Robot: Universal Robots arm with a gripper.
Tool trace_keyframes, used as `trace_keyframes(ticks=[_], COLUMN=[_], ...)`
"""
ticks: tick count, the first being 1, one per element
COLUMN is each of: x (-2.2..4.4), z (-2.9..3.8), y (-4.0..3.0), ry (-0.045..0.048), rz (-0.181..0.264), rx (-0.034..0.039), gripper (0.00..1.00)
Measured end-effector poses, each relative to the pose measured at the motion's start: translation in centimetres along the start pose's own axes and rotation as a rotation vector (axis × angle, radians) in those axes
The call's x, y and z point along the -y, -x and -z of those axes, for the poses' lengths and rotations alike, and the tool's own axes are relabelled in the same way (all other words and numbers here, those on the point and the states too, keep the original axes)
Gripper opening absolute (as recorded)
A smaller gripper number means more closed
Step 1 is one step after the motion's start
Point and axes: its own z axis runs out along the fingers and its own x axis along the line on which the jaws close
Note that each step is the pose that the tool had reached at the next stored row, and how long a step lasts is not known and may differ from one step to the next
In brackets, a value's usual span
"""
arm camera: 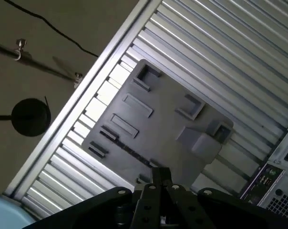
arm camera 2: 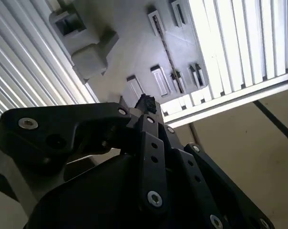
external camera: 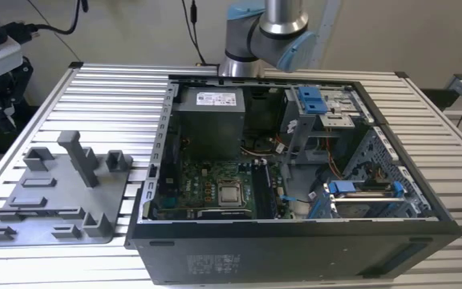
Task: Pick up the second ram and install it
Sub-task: 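Pick up the second ram and move it above second insertion slot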
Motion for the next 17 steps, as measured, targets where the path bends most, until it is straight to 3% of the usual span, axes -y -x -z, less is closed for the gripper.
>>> trace_keyframes(ticks=[8,17], x=[0.01,0.01], z=[0.0,-0.13], y=[0.0,-0.01], ry=[-0.0006,0.0004], rz=[0.087,0.242], rx=[-0.0058,-0.014], gripper=[0.11,0.11])
